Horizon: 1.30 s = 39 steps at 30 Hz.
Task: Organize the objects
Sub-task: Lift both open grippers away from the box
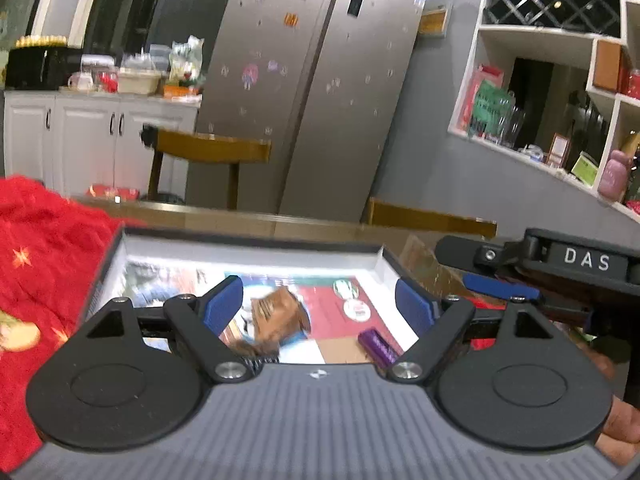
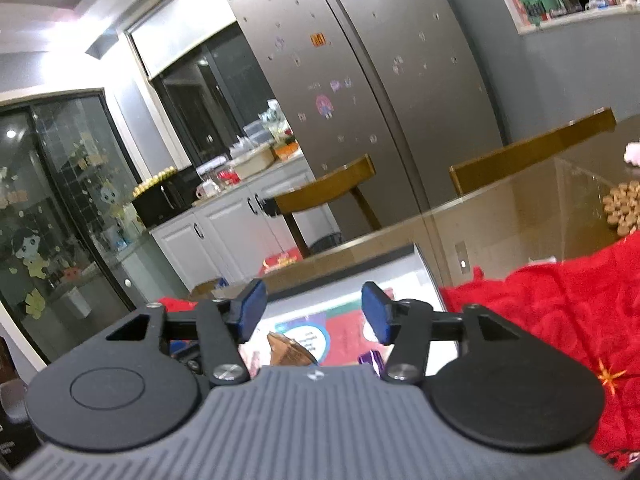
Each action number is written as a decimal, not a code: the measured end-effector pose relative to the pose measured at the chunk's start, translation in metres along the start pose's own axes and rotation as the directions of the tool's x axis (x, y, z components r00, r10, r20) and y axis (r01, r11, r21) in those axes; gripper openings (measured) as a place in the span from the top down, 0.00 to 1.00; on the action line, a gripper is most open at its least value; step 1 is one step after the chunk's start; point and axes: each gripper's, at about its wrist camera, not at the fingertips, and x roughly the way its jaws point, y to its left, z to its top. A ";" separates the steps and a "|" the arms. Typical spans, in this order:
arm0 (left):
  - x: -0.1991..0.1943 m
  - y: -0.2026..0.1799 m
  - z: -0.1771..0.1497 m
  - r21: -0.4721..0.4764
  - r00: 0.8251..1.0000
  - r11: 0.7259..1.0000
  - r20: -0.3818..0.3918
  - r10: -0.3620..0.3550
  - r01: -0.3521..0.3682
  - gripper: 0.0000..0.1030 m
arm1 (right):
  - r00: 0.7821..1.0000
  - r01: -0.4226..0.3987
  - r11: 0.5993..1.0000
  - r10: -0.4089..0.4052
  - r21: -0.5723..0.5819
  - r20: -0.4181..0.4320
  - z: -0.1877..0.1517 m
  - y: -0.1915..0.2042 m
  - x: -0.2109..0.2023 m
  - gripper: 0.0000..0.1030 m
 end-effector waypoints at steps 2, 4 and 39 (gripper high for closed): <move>-0.014 -0.001 0.009 0.023 0.999 1.000 0.031 0.012 -0.013 0.16 | 1.000 -0.008 1.000 0.008 -0.011 0.023 0.005 0.005 -0.010 0.29; -0.030 0.000 0.017 0.043 0.998 0.999 0.067 0.015 -0.018 0.16 | 0.999 -0.012 1.000 0.014 -0.025 0.048 0.010 0.012 -0.021 0.24; -0.192 0.044 -0.039 0.210 0.981 0.965 0.151 0.124 -0.155 0.15 | 0.996 0.085 0.993 -0.081 -0.080 0.044 -0.067 0.062 -0.074 0.12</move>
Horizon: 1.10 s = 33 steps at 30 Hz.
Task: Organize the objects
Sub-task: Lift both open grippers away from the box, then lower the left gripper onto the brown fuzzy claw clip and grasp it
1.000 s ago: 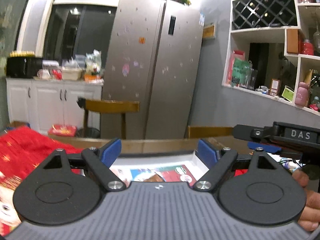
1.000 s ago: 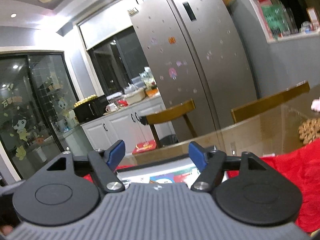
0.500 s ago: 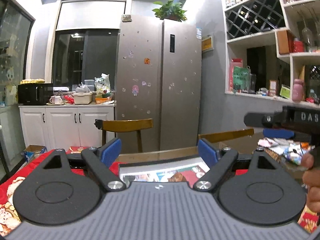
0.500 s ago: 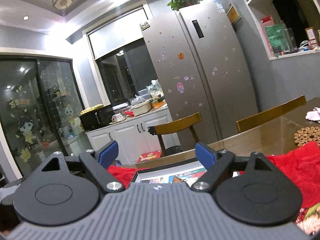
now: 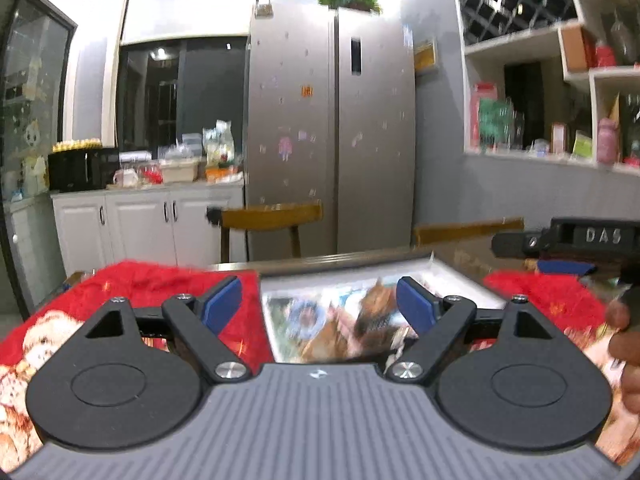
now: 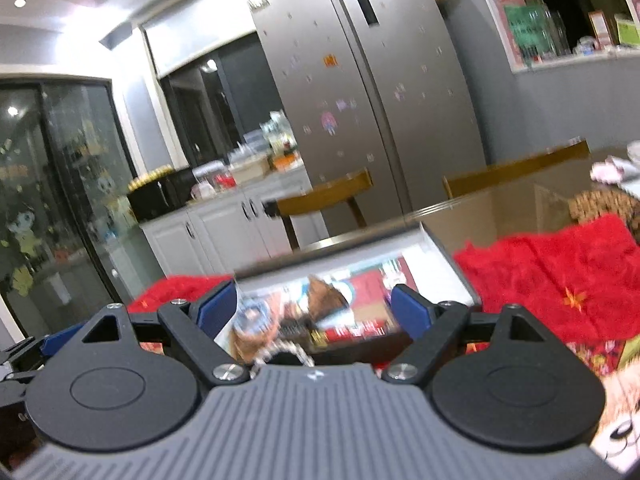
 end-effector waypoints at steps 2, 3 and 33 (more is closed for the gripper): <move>0.011 0.002 -0.013 0.015 0.999 1.000 -0.045 -0.020 0.021 0.15 | 0.999 0.012 1.000 -0.012 0.017 -0.043 -0.008 -0.006 0.007 0.12; 0.016 0.002 -0.018 0.020 0.997 0.999 -0.072 -0.031 0.032 0.15 | 0.998 0.016 0.999 -0.015 0.028 -0.060 -0.011 -0.009 0.009 0.12; 0.112 -0.018 -0.073 -0.036 0.923 0.999 -0.383 -0.035 0.023 0.37 | 0.950 -0.024 0.990 -0.020 -0.139 -0.312 -0.073 -0.003 0.042 0.40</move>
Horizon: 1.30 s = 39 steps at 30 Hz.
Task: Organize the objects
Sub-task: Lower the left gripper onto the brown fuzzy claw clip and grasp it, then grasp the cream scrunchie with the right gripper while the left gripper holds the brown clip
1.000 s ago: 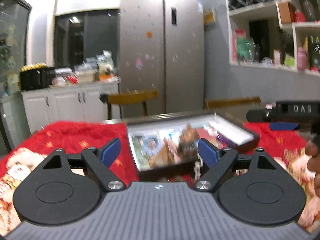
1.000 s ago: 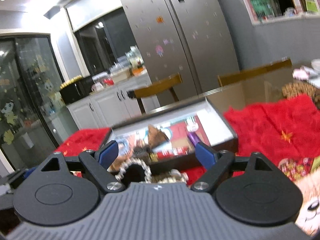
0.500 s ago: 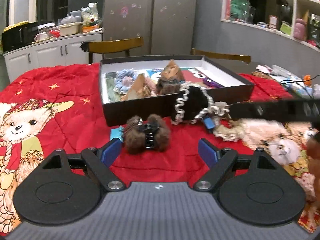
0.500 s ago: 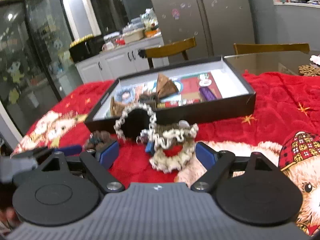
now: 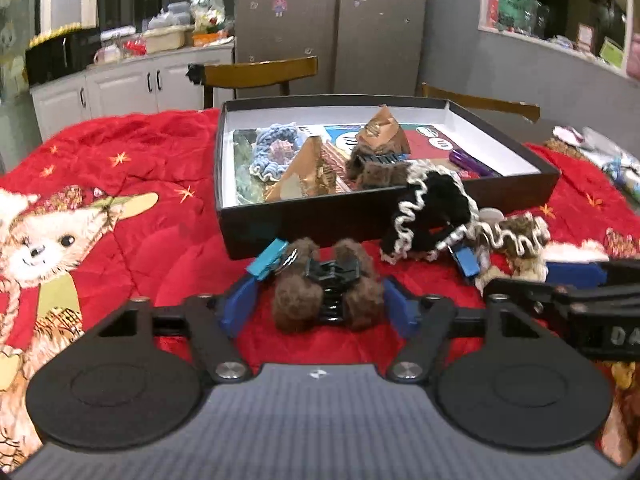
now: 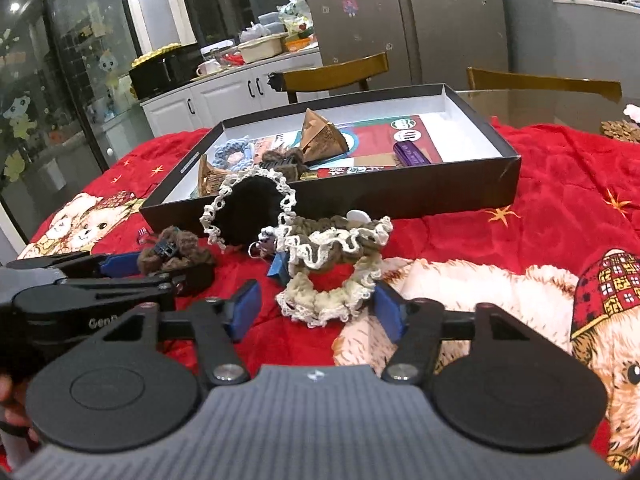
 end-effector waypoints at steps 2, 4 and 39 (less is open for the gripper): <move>-0.001 -0.002 -0.001 0.018 1.000 1.000 0.003 -0.017 0.017 0.45 | 1.000 0.009 1.000 -0.009 -0.016 0.005 -0.001 0.002 0.001 0.42; -0.003 -0.001 -0.002 0.015 0.999 0.999 0.007 -0.032 0.032 0.49 | 1.000 0.028 0.999 -0.028 -0.033 0.008 -0.001 0.004 0.001 0.47; -0.014 0.000 -0.008 0.004 0.999 1.000 0.049 -0.022 0.022 0.53 | 0.996 0.021 1.000 -0.021 -0.008 0.085 0.001 0.007 -0.022 0.76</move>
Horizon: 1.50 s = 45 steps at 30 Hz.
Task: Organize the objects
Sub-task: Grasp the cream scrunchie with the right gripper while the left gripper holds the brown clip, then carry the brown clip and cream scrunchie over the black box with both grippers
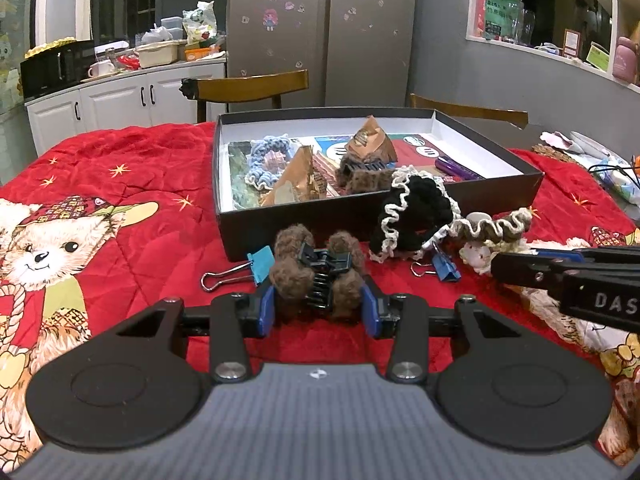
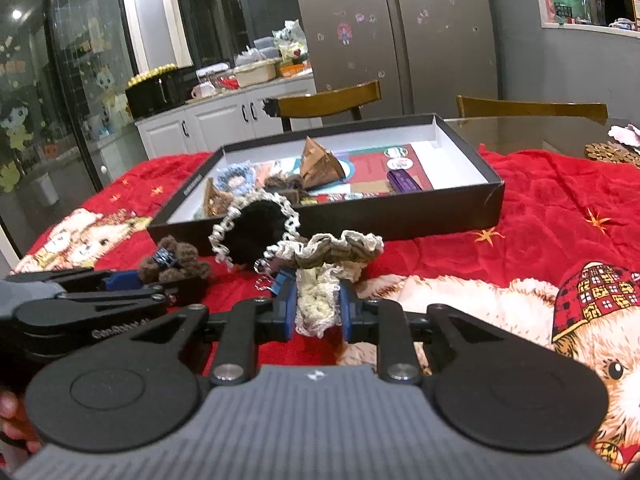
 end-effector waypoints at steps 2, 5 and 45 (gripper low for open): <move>-0.001 0.000 0.000 -0.001 1.000 1.000 0.006 0.002 -0.002 0.53 | 1.000 -0.011 1.000 0.011 0.002 0.012 0.001 0.001 -0.004 0.77; -0.002 0.000 0.000 -0.001 1.000 1.000 0.013 0.009 -0.009 0.53 | 0.999 -0.028 1.000 0.029 -0.003 0.029 0.002 0.004 -0.008 0.77; -0.033 -0.005 -0.006 0.009 0.982 0.999 0.188 0.038 -0.041 0.53 | 0.950 -0.312 0.946 0.313 0.092 0.004 0.028 0.003 -0.024 0.77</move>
